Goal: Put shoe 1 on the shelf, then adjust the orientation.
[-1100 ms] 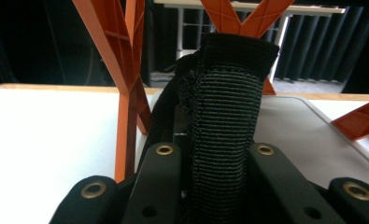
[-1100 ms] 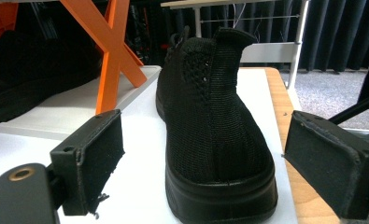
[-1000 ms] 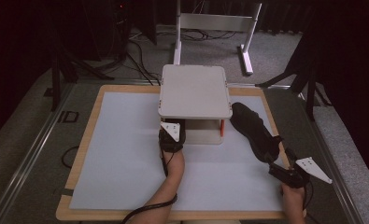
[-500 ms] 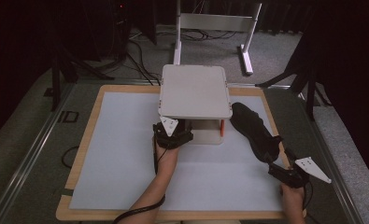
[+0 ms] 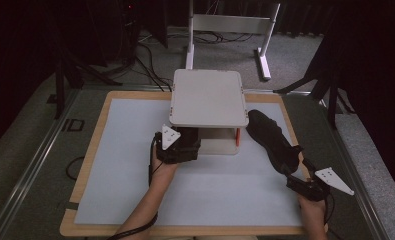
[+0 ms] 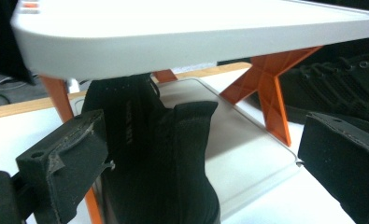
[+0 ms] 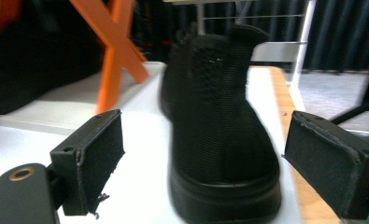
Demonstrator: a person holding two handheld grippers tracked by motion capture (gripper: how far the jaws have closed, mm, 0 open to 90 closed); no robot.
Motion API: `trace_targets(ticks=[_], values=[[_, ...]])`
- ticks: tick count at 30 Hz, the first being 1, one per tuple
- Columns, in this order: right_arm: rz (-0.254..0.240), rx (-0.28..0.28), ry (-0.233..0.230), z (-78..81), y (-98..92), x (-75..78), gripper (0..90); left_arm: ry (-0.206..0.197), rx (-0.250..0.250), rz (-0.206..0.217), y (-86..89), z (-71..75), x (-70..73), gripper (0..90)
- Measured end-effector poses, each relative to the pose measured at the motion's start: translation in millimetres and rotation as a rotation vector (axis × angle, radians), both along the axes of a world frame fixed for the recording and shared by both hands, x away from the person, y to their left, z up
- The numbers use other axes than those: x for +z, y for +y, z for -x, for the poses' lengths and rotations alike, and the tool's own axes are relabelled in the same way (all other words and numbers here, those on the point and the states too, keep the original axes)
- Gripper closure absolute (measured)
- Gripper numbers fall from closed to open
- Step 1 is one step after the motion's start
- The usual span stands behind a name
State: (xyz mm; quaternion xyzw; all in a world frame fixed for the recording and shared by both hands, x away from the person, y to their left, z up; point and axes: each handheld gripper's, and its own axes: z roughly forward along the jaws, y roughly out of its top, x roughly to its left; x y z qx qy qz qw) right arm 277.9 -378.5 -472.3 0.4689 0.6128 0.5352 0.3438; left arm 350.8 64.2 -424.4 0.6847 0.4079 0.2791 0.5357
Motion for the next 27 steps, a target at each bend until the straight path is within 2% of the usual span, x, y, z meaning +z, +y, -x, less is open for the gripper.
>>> trace_targets(ticks=[1, 3, 7, 8, 9, 10, 11, 12, 13, 14, 16, 18, 19, 21, 23, 24, 25, 26, 27], values=[[-0.002, 0.003, 0.002, -0.1, 0.5, -0.1, 11.3, -0.013, -0.02, 0.005, 9.7, 3.0, -1.5, 2.1], [0.002, 0.016, 0.01, -0.4, 1.4, 0.0, 11.3, -0.011, -0.015, -0.008, 14.9, 4.3, -2.2, 2.1], [0.025, -0.002, 0.007, 0.5, 3.8, 0.5, 11.4, -0.036, -0.026, -0.004, 40.1, 12.0, -7.3, 2.1], [0.02, 0.023, 0.023, 0.1, 2.7, 0.5, 15.2, -0.038, -0.017, 0.0, 55.0, 15.7, -12.5, 2.1], [0.011, 0.034, 0.031, -0.4, 2.0, 0.6, 14.7, -0.04, -0.019, 0.006, 63.2, 17.4, -15.3, 2.1], [0.01, 0.033, 0.029, 0.2, 1.8, 1.0, 14.7, -0.04, -0.022, 0.01, 71.5, 19.0, -17.9, 2.1], [0.01, 0.033, 0.029, 0.2, 1.8, 1.0, 14.7, -0.04, -0.022, 0.01, 71.5, 19.0, -17.9, 2.1], [0.002, 0.032, 0.033, 0.4, -0.2, 1.7, 14.4, -0.058, -0.015, -0.002, 87.8, 23.2, -22.4, 2.0], [0.002, 0.032, 0.033, 0.4, -0.2, 1.7, 14.4, -0.058, -0.015, -0.002, 87.8, 23.2, -22.4, 2.1], [-0.013, 0.04, 0.041, 0.3, -2.6, 2.8, 15.6, -0.063, 0.0, -0.004, 102.8, 27.2, -25.8, 2.1], [-0.005, 0.05, 0.056, -0.4, -4.7, 4.3, 16.2, -0.075, 0.003, 0.006, 115.7, 30.8, -29.8, 2.1], [-0.01, 0.053, 0.066, -0.9, -6.3, 5.2, 16.2, -0.076, 0.008, -0.006, 120.9, 32.4, -31.8, 2.0], [0.0, 0.069, 0.094, -3.2, -8.9, 8.8, 16.3, -0.072, 0.007, -0.01, 130.3, 34.7, -35.8, 2.1], [0.011, 0.097, 0.113, -5.7, -11.7, 14.2, 17.3, -0.067, 0.005, -0.016, 137.9, 37.7, -39.4, 2.1], [0.014, 0.101, 0.112, -6.4, -13.1, 17.3, 17.8, -0.073, 0.007, -0.015, 141.1, 39.7, -41.5, 2.1], [0.005, 0.128, 0.124, -8.3, -15.1, 20.6, 19.8, -0.078, 0.003, -0.017, 144.1, 41.7, -43.6, 2.1], [0.005, 0.128, 0.124, -8.3, -15.1, 20.6, 19.8, -0.078, 0.003, -0.017, 144.1, 41.7, -43.6, 2.1], [0.018, 0.158, 0.152, -14.1, -18.3, 30.7, 20.2, -0.079, -0.005, -0.004, 150.3, 46.2, -49.1, 2.1], [0.027, 0.165, 0.163, -16.9, -18.9, 34.6, 20.2, -0.077, -0.006, -0.003, 151.5, 47.0, -50.3, 2.1]])
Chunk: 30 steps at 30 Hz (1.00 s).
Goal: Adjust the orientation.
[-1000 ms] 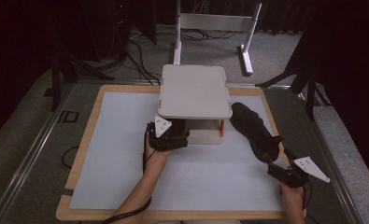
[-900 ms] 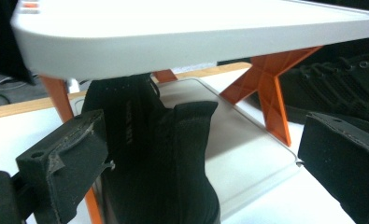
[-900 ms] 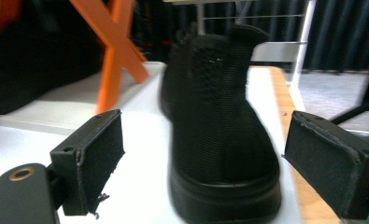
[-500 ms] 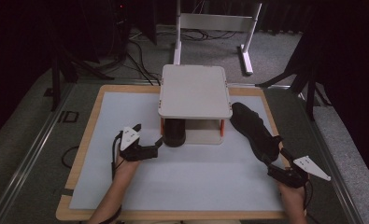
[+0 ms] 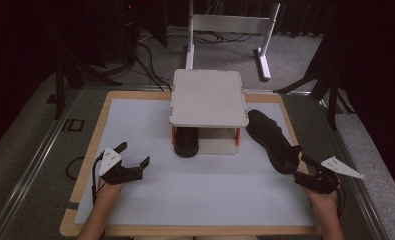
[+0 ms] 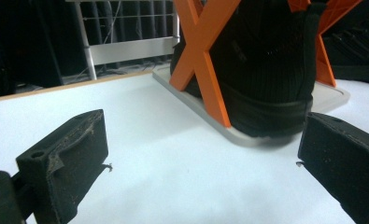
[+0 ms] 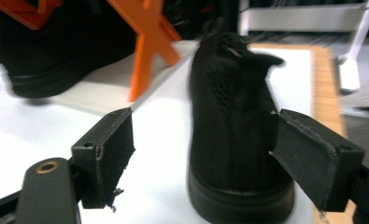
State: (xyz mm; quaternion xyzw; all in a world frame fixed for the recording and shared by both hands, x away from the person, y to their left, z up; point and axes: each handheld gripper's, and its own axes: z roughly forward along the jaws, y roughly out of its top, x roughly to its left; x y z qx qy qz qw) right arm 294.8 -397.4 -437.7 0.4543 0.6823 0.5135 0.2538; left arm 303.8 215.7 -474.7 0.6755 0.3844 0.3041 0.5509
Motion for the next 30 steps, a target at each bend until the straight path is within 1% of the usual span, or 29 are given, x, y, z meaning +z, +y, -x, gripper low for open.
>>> trace_targets(ticks=[1, 2, 3, 4, 5, 6, 7, 9, 13, 17, 22, 26, 30], values=[[0.008, 0.006, 0.007, -1.8, -0.4, 3.0, 20.2, 0.003, -0.001, 0.001, 1.7, 1.4, -1.8, 2.1], [0.009, 0.033, 0.032, -6.0, -1.2, 8.1, 20.2, 0.003, -0.001, 0.002, 2.8, 2.2, -2.7, 2.1], [0.009, 0.033, 0.032, -6.0, -1.2, 8.1, 20.2, 0.003, -0.001, 0.002, 2.8, 2.2, -2.7, 2.0], [0.019, 0.038, 0.038, -8.1, -1.2, 11.2, 20.1, 0.003, 0.001, 0.008, 5.3, 4.5, -4.4, 2.0], [0.036, 0.043, 0.037, -12.5, -2.0, 19.9, 20.2, -0.002, 0.006, 0.012, 6.8, 6.1, -5.0, 2.1], [0.036, 0.049, 0.038, -14.9, -2.7, 24.1, 20.2, -0.007, 0.011, 0.022, 8.8, 7.9, -5.6, 2.0], [0.048, 0.048, 0.037, -17.8, -3.4, 28.9, 20.2, -0.008, 0.014, 0.023, 10.5, 8.9, -5.9, 2.1], [0.045, 0.052, 0.036, -22.4, -5.1, 34.3, 20.2, -0.013, 0.025, 0.024, 15.6, 12.4, -6.6, 2.1], [0.077, 0.067, 0.075, -36.3, -6.0, 42.2, 20.4, -0.015, 0.039, 0.03, 24.8, 17.6, -8.6, 2.1], [0.121, 0.097, 0.129, -50.3, -2.7, 45.9, 21.0, -0.012, 0.05, 0.026, 32.0, 22.2, -11.8, 2.1], [0.166, 0.111, 0.175, -67.2, 2.8, 51.9, 21.3, -0.016, 0.053, 0.043, 37.1, 24.1, -13.7, 2.1], [0.234, 0.134, 0.225, -81.1, 12.8, 59.6, 21.5, -0.018, 0.047, 0.035, 37.0, 23.8, -14.0, 2.0], [0.282, 0.154, 0.269, -95.0, 23.0, 68.0, 22.3, -0.02, 0.053, 0.049, 37.8, 24.2, -14.5, 2.1]])
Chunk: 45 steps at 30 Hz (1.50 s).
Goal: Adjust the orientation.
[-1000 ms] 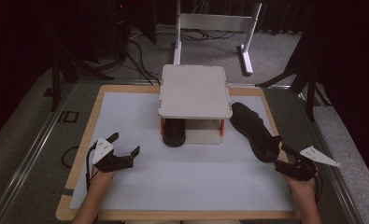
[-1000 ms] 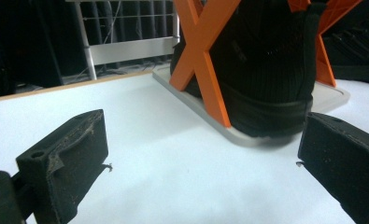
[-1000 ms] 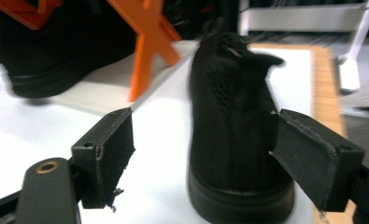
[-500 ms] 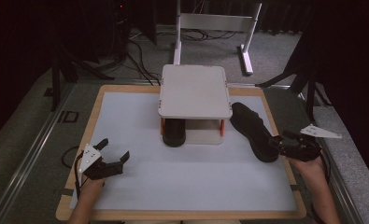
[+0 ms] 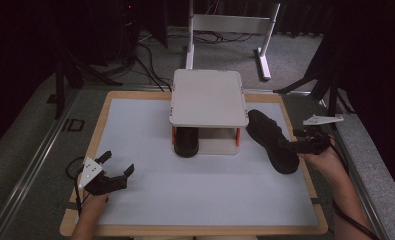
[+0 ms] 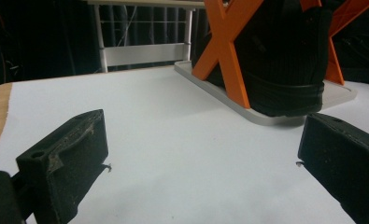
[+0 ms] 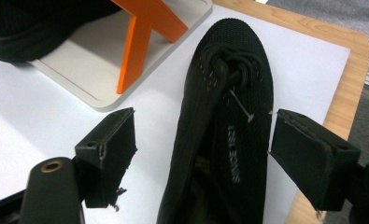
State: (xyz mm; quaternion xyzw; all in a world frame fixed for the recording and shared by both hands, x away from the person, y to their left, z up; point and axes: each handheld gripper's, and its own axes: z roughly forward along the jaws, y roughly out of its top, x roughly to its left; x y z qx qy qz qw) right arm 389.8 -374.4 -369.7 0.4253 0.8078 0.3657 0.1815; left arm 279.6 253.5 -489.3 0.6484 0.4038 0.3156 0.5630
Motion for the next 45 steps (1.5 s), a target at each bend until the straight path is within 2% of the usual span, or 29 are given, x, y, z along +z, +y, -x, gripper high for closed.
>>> trace_targets(ticks=[8, 13, 19, 24, 26, 28, 30, 32, 35, 39, 42, 43, 45], values=[[0.079, 0.038, 0.123, -26.9, 14.2, 5.6, 23.2, -0.004, 0.001, 0.013, 1.1, 0.4, -0.5, 2.1], [0.151, 0.028, 0.177, -40.6, 20.4, 4.7, 25.9, -0.008, 0.0, 0.005, 0.2, 0.8, -0.4, 2.1], [0.235, 0.001, 0.284, -58.0, 26.6, 1.1, 27.2, -0.009, -0.005, 0.02, 1.7, 0.9, -0.8, 2.1], [0.315, -0.025, 0.312, -66.8, 33.0, -1.0, 32.5, -0.008, -0.01, 0.014, 1.1, 0.8, -0.7, 2.1], [0.319, -0.026, 0.322, -69.1, 34.7, -2.7, 33.6, -0.011, -0.012, 0.018, 1.1, 1.0, -0.8, 2.1], [0.335, -0.036, 0.332, -71.6, 36.9, -5.5, 36.7, -0.011, -0.011, 0.018, 1.5, 1.0, -0.8, 2.1], [0.328, -0.035, 0.341, -73.7, 37.6, -7.3, 41.4, -0.012, -0.011, 0.018, 1.5, 1.1, -0.8, 2.1], [0.341, -0.04, 0.351, -75.8, 38.3, -9.3, 42.6, -0.013, -0.011, 0.02, 1.5, 1.1, -0.9, 2.1], [0.32, -0.041, 0.37, -78.5, 36.2, -10.7, 50.5, -0.013, -0.012, 0.022, 1.6, 1.1, -1.0, 2.1], [0.333, -0.033, 0.386, -82.5, 38.7, -14.4, 56.3, -0.013, -0.012, 0.019, 1.4, 1.1, -0.9, 2.1], [0.36, 0.005, 0.388, -83.6, 41.3, -14.7, 66.0, -0.014, -0.013, 0.018, 1.3, 1.2, -0.9, 2.1], [0.358, 0.014, 0.4, -83.9, 42.1, -13.7, 73.2, -0.015, -0.014, 0.019, 1.5, 1.2, -1.0, 2.1], [0.384, 0.022, 0.401, -82.8, 46.8, -11.7, 81.2, -0.016, -0.014, 0.025, 1.8, 1.3, -1.1, 2.1]])
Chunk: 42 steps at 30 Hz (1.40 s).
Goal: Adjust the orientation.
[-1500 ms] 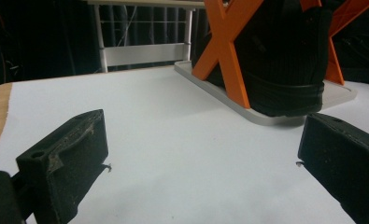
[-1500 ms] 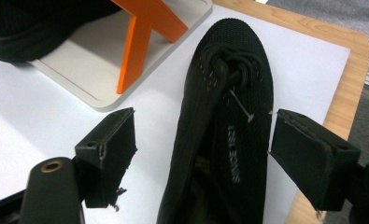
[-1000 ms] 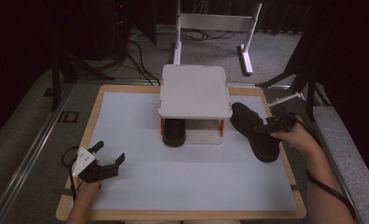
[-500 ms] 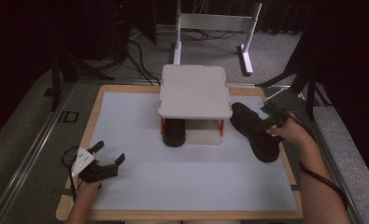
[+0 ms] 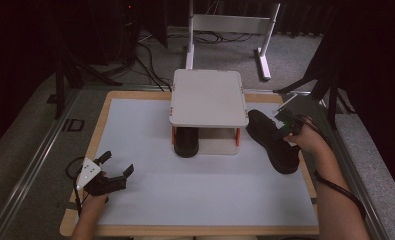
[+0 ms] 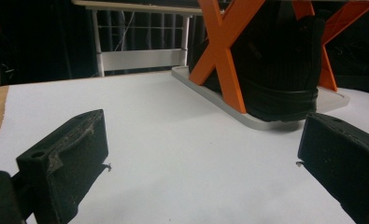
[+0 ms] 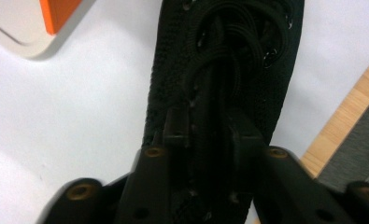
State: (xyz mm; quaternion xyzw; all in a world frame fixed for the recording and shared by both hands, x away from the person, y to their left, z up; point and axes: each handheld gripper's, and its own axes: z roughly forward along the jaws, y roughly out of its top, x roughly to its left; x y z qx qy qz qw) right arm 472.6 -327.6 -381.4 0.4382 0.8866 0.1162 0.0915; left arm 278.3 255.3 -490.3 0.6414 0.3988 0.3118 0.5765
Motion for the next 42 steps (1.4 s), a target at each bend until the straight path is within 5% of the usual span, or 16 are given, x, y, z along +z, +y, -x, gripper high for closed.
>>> trace_targets(ticks=[8, 19, 27, 32, 42], values=[[0.053, 0.042, 0.026, 12.9, 5.8, 8.9, 83.6, 0.002, -0.002, 0.004, 0.2, -0.3, 0.0, 2.1], [0.003, 0.032, -0.007, 48.6, 6.8, 17.0, 83.5, 0.002, 0.0, 0.0, -0.5, -0.1, 0.1, 2.1], [0.047, 0.027, 0.019, 55.5, 16.2, 4.5, 83.5, -0.005, 0.0, 0.007, 0.1, 0.6, -0.1, 2.1], [0.029, 0.011, -0.007, 57.9, 15.2, 2.6, 82.9, -0.008, 0.0, 0.011, 0.3, 1.2, -0.3, 2.1], [-0.066, 0.001, -0.056, 66.5, 8.4, 15.3, 68.2, -0.01, 0.006, 0.012, 0.3, 1.5, -0.5, 2.1]])
